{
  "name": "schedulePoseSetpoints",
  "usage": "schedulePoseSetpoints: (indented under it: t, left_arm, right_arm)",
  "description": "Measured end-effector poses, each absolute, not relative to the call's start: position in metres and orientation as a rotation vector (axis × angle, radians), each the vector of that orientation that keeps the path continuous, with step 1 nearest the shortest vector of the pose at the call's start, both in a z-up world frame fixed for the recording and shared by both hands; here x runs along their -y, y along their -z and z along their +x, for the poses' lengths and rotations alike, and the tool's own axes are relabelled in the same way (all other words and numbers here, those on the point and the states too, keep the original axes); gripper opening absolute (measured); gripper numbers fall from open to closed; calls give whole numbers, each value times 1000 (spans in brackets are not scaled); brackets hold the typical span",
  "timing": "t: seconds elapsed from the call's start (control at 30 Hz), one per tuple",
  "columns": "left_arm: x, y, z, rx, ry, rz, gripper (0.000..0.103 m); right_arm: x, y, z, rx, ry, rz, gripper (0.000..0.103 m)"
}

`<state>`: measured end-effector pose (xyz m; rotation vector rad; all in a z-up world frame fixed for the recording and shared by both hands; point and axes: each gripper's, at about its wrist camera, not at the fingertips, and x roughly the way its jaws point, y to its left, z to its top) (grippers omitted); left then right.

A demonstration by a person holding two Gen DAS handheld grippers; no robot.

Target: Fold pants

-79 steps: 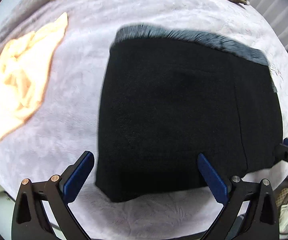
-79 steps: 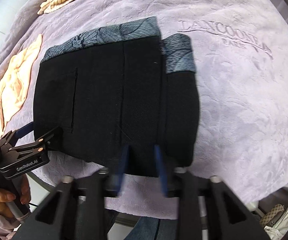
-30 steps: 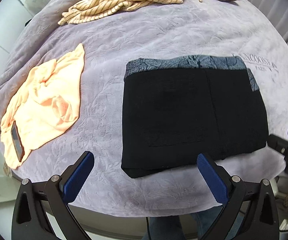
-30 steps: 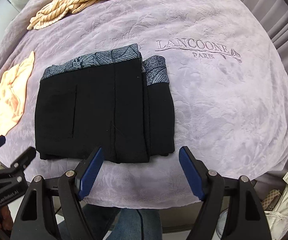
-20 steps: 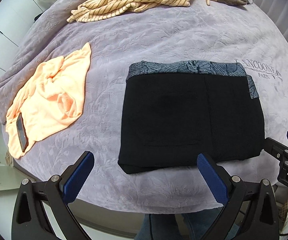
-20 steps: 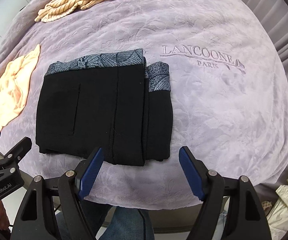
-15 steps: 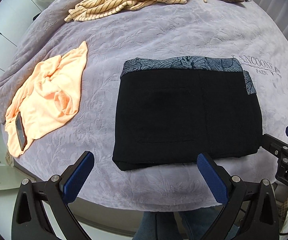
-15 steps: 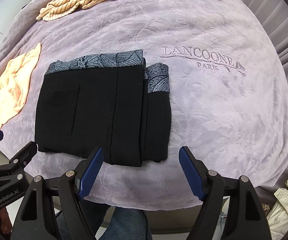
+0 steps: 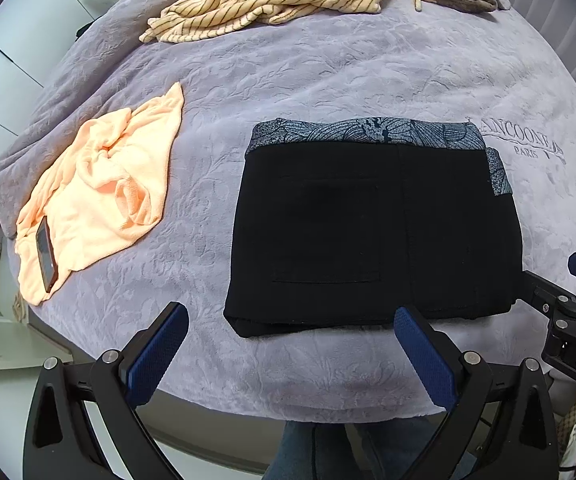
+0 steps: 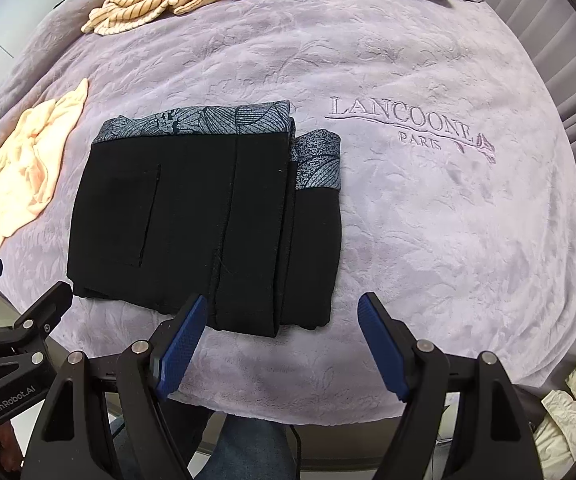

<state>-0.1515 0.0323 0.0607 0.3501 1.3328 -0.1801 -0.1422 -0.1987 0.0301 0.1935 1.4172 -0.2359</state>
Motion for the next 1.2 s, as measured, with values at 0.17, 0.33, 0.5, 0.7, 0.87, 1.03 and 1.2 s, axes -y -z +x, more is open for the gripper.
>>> schedulePoseSetpoints:
  t: [0.17,0.33,0.5,0.7,0.87,1.03,1.2]
  left_arm:
    - [-32,-60,-151,-1335,180,351,103]
    - [-32,-60,-151,-1339,177,352,103]
    - [-34,-58,-150,-1347,175,361,103]
    - [-32,-60,-148,-1339,176,384,103]
    - [-32,-57,-147,-1350,170,396,103]
    - [-32,-54,-147,-1366,181,395,103]
    - [-33,-53,-148,-1374,185,386,103]
  right_arm:
    - [198,-29,-141,-1421,233,192,80]
    - [197,-28,-141,-1424,233,195,80]
    - [196,-27,-140,-1427,234,201,80]
    - [195,-23,-138,-1441,223,209,80]
    - [193,-23,-135,-1441,215,212,80]
    - [193,-22,-134,-1450,210,216,80]
    - [193,-23,-135,-1447,214,213,80]
